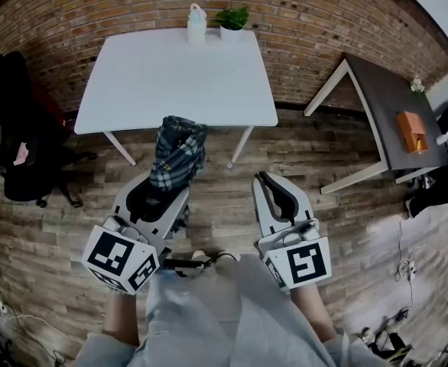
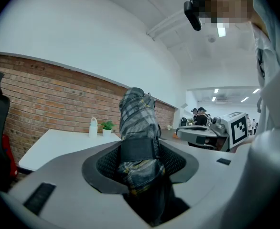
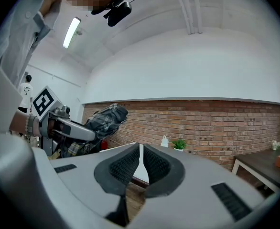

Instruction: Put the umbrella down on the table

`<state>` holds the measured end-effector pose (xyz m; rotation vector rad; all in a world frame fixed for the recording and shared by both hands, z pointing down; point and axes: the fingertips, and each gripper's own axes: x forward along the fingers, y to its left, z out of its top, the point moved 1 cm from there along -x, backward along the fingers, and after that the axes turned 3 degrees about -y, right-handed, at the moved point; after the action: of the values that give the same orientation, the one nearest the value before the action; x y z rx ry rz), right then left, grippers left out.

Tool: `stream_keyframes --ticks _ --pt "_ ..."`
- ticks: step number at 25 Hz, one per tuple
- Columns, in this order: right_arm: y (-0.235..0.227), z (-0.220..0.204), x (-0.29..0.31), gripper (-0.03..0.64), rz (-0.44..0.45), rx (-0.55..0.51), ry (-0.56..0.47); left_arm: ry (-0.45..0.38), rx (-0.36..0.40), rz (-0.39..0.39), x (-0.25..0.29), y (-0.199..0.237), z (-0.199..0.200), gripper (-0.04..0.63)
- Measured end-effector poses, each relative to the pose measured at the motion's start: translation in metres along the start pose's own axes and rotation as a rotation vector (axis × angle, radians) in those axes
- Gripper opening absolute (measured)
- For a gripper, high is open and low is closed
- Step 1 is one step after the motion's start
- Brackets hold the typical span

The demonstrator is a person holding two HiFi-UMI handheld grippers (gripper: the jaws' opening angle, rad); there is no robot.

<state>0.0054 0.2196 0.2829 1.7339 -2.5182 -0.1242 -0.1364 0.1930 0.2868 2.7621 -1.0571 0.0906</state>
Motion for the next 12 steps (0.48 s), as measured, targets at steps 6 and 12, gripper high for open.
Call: stream_keyframes --ticks 6,12 --pt "0.015 0.007 0.002 0.055 -0.030 0.002 -0.013 -0.005 0.018 -0.006 -0.017 0.010 0.005 0.230" --pt "0.030 0.003 0.001 0.055 -0.026 -0.002 -0.003 -0.012 0.037 -0.013 -0.026 0.020 0.007 0.230"
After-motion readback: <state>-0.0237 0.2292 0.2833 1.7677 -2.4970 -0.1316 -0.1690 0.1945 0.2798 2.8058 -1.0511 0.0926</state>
